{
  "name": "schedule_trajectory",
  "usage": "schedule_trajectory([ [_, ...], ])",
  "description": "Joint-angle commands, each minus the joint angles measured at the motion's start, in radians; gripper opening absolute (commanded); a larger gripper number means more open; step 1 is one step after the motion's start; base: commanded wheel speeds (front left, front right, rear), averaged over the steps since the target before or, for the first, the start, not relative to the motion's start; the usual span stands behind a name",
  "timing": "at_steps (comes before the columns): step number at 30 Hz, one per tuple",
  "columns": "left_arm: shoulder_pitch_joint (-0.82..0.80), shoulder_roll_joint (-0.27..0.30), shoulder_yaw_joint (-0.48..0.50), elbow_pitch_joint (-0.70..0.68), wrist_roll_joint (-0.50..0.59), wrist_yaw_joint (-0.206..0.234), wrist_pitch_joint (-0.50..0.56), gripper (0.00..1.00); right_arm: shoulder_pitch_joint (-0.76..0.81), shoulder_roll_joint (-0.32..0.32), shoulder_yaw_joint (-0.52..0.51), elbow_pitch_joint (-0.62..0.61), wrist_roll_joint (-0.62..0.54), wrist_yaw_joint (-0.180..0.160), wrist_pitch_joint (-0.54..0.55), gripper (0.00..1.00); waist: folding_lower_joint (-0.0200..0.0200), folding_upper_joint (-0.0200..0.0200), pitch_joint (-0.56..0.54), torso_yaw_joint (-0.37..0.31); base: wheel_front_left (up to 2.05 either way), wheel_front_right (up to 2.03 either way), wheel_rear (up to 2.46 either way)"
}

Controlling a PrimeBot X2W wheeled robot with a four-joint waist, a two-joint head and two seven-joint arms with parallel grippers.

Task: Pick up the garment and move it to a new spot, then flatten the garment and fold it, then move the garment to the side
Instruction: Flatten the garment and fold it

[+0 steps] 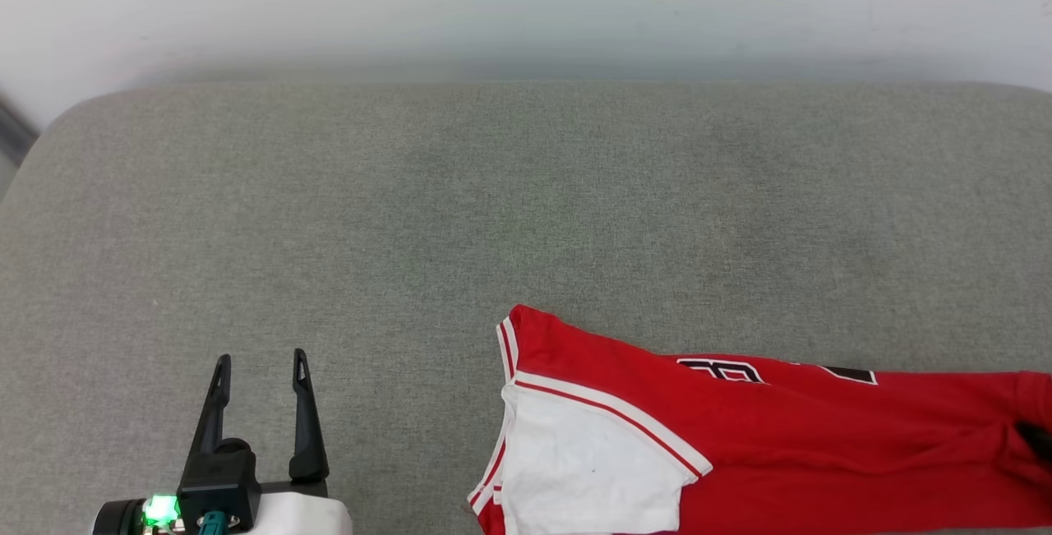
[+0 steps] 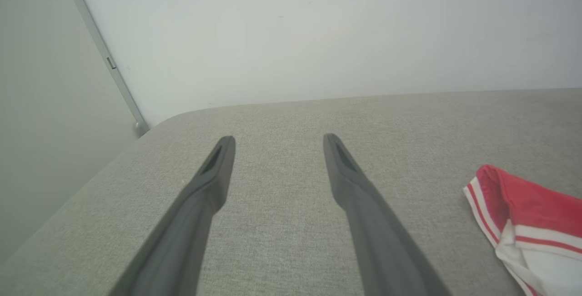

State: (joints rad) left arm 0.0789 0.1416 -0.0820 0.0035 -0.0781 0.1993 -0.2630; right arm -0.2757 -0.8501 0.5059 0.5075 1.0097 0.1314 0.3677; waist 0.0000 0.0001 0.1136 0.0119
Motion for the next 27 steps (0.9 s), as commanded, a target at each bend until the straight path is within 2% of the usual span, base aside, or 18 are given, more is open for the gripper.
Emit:
schedule_trajectory([
  [1,0.01,-0.006,0.005,0.001,0.008,-0.006,-0.002,1.0,0.006,-0.003,0.006,-0.015,0.002,-0.002,0.013,0.0,0.0,-0.0001,-0.005,0.0,0.0,0.0,0.0],
  [4,0.017,-0.012,0.013,0.005,0.015,-0.019,-0.002,1.0,0.024,0.0,0.013,-0.086,0.036,-0.001,0.033,0.0,0.0,-0.0001,-0.014,0.002,0.0,0.0,0.0],
  [9,0.021,-0.027,0.033,0.0,0.012,-0.033,-0.002,1.0,0.05,0.0,0.035,-0.286,0.087,-0.001,0.07,0.0,0.0,-0.0001,-0.02,0.001,0.0,0.0,0.0],
  [15,0.018,-0.043,0.045,-0.003,0.023,-0.047,-0.002,1.0,-0.006,0.036,0.075,-0.495,0.038,-0.001,0.131,0.0,0.0,-0.0001,-0.013,0.003,0.0,0.0,0.0],
  [21,-0.008,-0.056,0.046,-0.009,0.032,-0.062,-0.002,1.0,-0.151,0.159,0.184,-0.563,-0.046,-0.001,0.232,0.0,0.0,-0.0001,0.018,0.013,0.0,0.0,0.0],
  [27,-0.045,-0.069,0.04,-0.006,0.034,-0.077,-0.002,1.0,-0.335,0.299,0.34,-0.491,-0.151,-0.001,0.271,0.0,0.0,-0.0001,0.063,0.039,0.0,0.0,0.0],
])
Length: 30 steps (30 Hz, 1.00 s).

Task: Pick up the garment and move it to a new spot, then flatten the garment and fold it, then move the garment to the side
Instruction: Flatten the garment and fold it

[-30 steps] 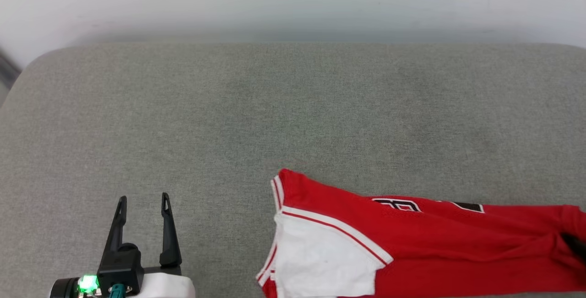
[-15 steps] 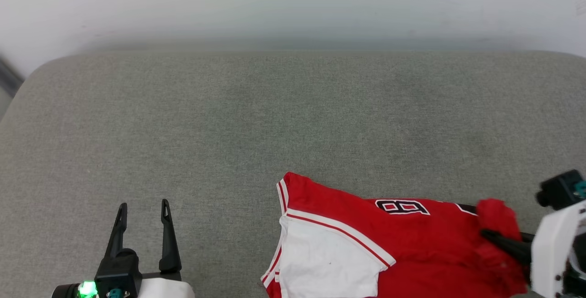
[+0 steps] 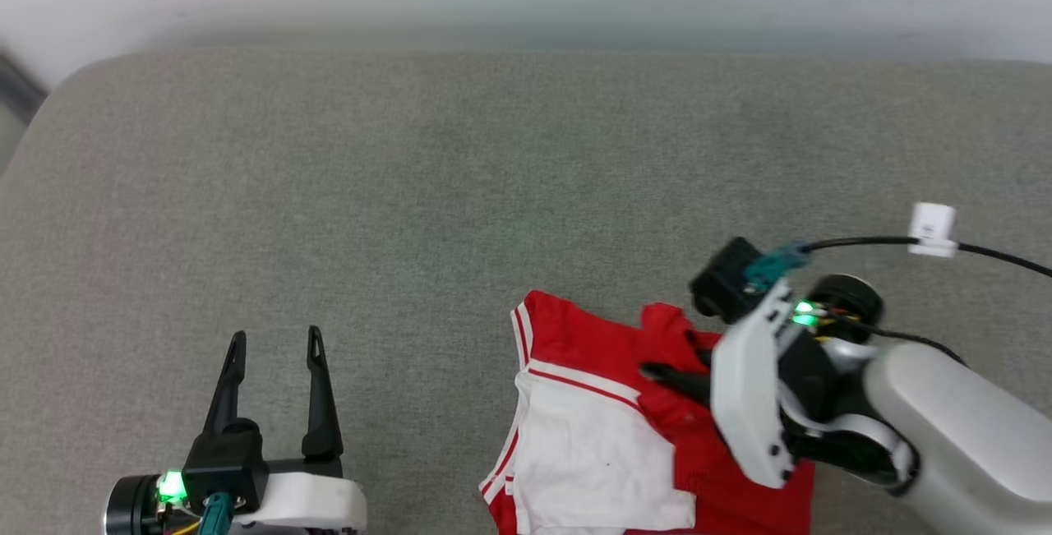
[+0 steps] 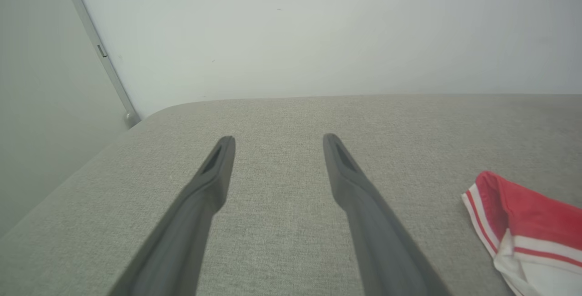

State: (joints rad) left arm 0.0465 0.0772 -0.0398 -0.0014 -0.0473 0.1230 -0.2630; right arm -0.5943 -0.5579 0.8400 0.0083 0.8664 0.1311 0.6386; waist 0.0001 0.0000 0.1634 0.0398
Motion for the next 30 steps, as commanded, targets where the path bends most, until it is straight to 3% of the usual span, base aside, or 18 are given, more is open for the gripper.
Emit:
schedule_trajectory([
  [1,-0.019,-0.006,-0.001,-0.001,0.004,-0.004,-0.002,1.0,-0.041,0.029,0.034,0.032,-0.016,-0.001,0.0,0.0,-0.0001,0.0,0.02,0.016,0.0,0.0,0.0],
  [9,-0.053,-0.013,-0.006,0.005,0.011,-0.016,-0.002,1.0,-0.175,0.154,0.287,0.279,-0.095,-0.001,-0.029,0.0,-0.0001,0.0,0.061,0.04,0.0,0.0,0.0],
  [15,-0.05,-0.019,-0.009,0.009,0.012,-0.012,-0.002,1.0,-0.18,0.185,0.391,0.424,-0.073,-0.001,-0.102,0.0,-0.0001,0.0,0.063,0.038,0.0,0.0,0.0],
  [16,-0.046,-0.019,-0.007,0.011,0.011,-0.012,-0.002,1.0,-0.188,0.184,0.395,0.429,-0.071,-0.001,-0.13,0.04,-0.0001,0.0,0.059,0.034,0.0,0.0,0.0],
  [17,-0.044,-0.02,-0.007,0.014,0.011,-0.014,-0.002,1.0,-0.196,0.179,0.391,0.426,-0.066,-0.002,-0.165,0.41,-0.0001,0.0,0.053,0.032,0.0,0.0,0.0],
  [18,-0.044,-0.02,-0.007,0.014,0.011,-0.014,-0.002,1.0,-0.196,0.179,0.391,0.426,-0.066,-0.002,-0.165,0.41,-0.0001,0.0,0.053,0.032,0.0,0.0,0.0],
  [19,-0.037,-0.019,-0.001,0.017,0.015,-0.016,-0.002,1.0,-0.215,0.161,0.384,0.401,-0.063,-0.001,-0.238,1.0,-0.0001,0.0,0.038,0.021,0.0,0.0,0.0],
  [20,-0.037,-0.019,-0.001,0.017,0.015,-0.016,-0.002,1.0,-0.215,0.161,0.384,0.401,-0.063,-0.001,-0.238,1.0,-0.0001,0.0,0.038,0.021,0.0,0.0,0.0],
  [25,-0.016,-0.018,0.02,0.016,0.016,-0.021,-0.002,1.0,-0.223,0.097,0.302,0.347,-0.126,-0.001,-0.436,1.0,-0.0001,0.0,-0.002,-0.013,0.0,0.0,0.0],
  [30,0.005,-0.02,0.029,-0.002,0.017,-0.023,-0.002,1.0,-0.167,0.05,0.093,0.334,-0.256,-0.001,-0.614,1.0,-0.0001,0.0,-0.029,-0.043,0.0,0.0,0.0],
])
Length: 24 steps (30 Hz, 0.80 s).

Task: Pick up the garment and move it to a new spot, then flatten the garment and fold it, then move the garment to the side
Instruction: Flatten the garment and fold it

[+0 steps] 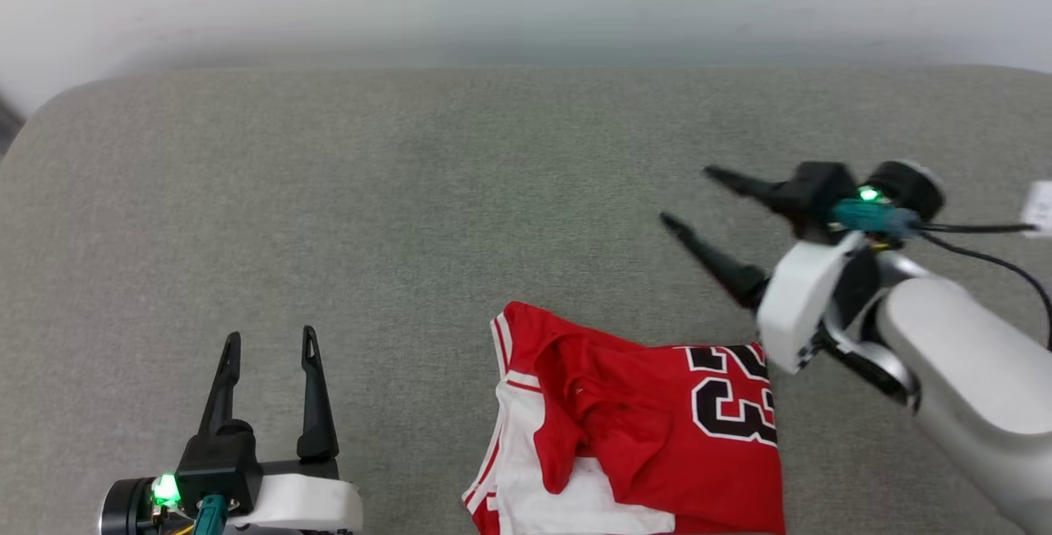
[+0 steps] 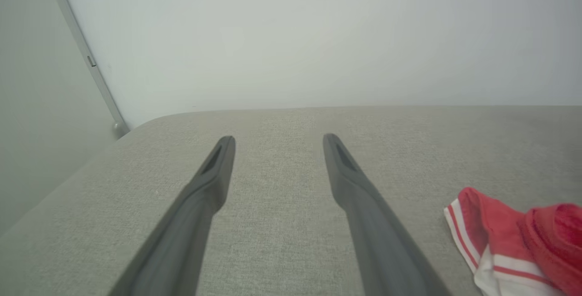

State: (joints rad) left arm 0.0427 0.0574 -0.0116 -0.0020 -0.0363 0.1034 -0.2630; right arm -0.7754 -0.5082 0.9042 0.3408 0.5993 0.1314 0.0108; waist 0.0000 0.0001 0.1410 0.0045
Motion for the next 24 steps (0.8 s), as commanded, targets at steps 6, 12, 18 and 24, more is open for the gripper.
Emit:
schedule_trajectory([
  [6,0.029,-0.002,0.001,-0.016,0.011,-0.005,-0.002,1.0,0.251,0.09,-0.491,0.017,-0.291,-0.001,-0.254,1.0,0.0,-0.0001,-0.035,-0.042,0.0,0.0,0.0],
  [12,0.037,-0.003,-0.006,-0.022,0.011,-0.005,-0.002,1.0,0.467,0.219,-0.77,-0.145,-0.448,-0.001,-0.275,1.0,0.0,-0.0001,-0.047,-0.052,0.0,0.0,0.0],
  [18,0.058,-0.003,-0.007,-0.013,0.01,-0.014,-0.002,1.0,0.673,0.339,-0.884,-0.318,-0.493,-0.001,-0.276,1.0,0.0,-0.0001,-0.067,-0.054,0.0,0.0,0.0],
  [24,0.085,-0.003,-0.004,-0.004,0.004,-0.027,-0.002,1.0,0.811,0.412,-0.912,-0.367,-0.497,-0.001,-0.276,1.0,0.0,-0.0001,-0.091,-0.054,0.0,0.0,0.0],
])
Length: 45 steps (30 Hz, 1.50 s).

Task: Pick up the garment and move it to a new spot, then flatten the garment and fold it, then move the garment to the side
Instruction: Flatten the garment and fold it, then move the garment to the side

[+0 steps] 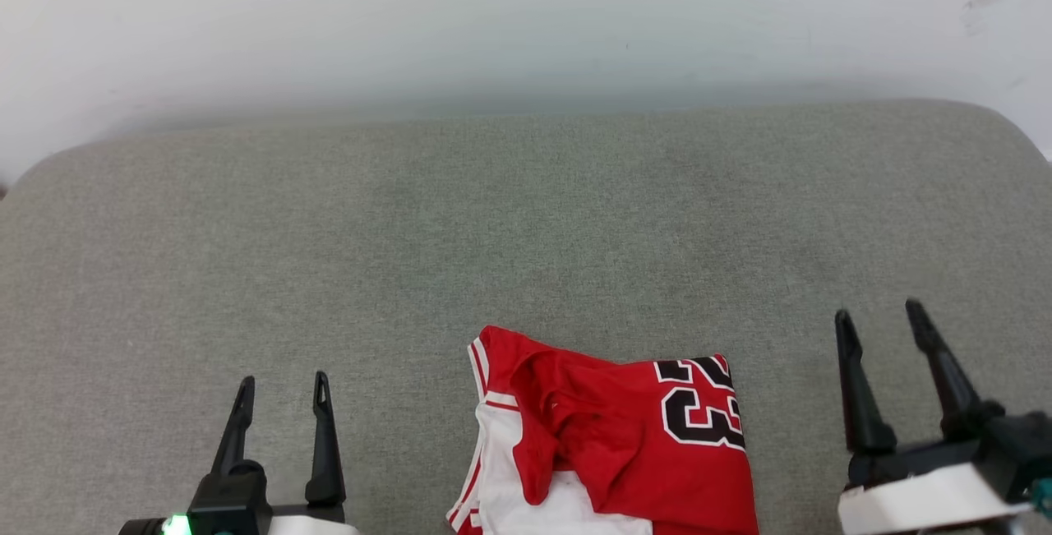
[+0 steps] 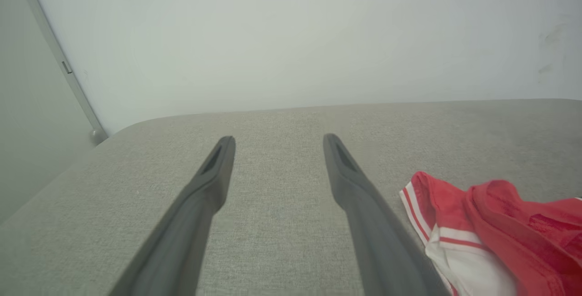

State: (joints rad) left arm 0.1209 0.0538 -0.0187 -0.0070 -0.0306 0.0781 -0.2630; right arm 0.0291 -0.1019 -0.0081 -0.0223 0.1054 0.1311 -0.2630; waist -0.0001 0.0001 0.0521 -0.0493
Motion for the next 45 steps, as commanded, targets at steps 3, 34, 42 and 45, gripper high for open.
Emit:
schedule_trajectory([
  [3,0.022,0.0,0.0,0.007,-0.002,-0.012,-0.002,1.0,0.055,0.023,-0.007,-0.008,0.001,-0.001,-0.002,1.0,0.0001,-0.0001,-0.013,0.002,0.0,0.0,0.0],
  [34,-0.008,-0.002,0.015,0.025,-0.007,-0.042,-0.002,1.0,-0.401,-0.334,0.259,0.042,0.155,-0.001,0.389,1.0,0.0001,-0.0001,0.028,0.014,0.0,0.0,0.0],
  [42,-0.032,-0.003,0.008,0.029,-0.008,-0.049,-0.002,1.0,-0.406,-0.503,0.387,0.079,0.566,-0.001,0.893,1.0,0.0001,-0.0001,0.059,0.038,0.0,0.0,0.0],
  [45,-0.046,-0.003,0.004,0.032,-0.005,-0.053,-0.002,1.0,-0.374,-0.547,0.403,0.079,0.738,-0.001,1.036,1.0,0.0001,-0.0001,0.077,0.05,0.0,0.0,0.0],
])
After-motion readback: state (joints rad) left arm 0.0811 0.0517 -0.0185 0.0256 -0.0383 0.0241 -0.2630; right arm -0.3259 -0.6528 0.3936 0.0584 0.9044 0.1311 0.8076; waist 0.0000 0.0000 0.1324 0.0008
